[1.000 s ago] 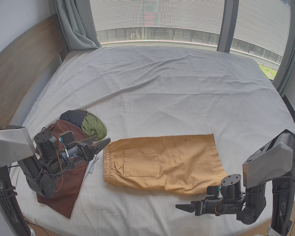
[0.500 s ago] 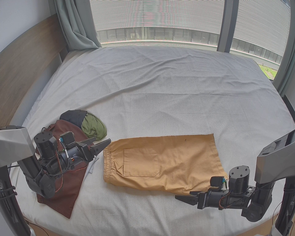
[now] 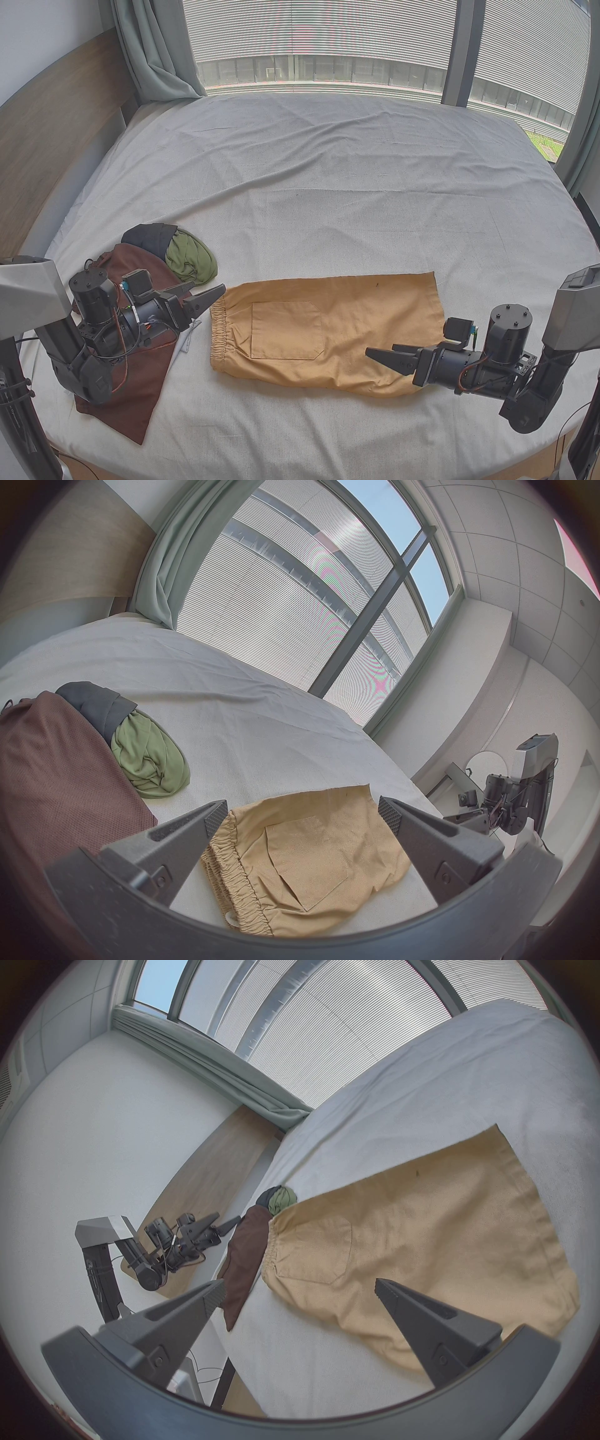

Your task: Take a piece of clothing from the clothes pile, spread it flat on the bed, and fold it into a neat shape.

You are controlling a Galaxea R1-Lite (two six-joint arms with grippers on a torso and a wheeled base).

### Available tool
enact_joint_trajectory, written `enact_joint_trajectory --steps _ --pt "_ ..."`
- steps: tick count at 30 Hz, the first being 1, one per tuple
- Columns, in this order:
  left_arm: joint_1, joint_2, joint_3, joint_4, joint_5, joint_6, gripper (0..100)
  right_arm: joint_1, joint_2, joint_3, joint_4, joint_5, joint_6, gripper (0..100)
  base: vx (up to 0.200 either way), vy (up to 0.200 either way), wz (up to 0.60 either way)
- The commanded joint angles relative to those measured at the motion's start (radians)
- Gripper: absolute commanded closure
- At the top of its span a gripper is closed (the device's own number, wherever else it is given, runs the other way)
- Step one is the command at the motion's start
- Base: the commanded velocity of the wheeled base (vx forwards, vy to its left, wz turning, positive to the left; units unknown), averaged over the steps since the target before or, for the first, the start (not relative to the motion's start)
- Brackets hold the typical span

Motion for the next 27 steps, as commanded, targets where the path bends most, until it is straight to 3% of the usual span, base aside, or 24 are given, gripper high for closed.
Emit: enact_joint_trajectory --steps 1,9,27 --pt "-0.002 0.001 0.006 -0.001 0.000 0.000 0 -0.016 -0.018 -0.042 -0.001 0.001 -0.002 0 0.000 0.000 0.00" --pt "-0.002 0.003 0.019 -0.001 -0.019 0.001 0 -0.068 -0.043 -0.044 -0.001 0.052 -0.001 0 0.000 0.000 0.00" --pt "-0.002 0.017 0.024 -0.001 -0.038 -0.008 0 -0.092 -0.057 -0.051 -0.001 0.057 0.002 0 0.000 0.000 0.00"
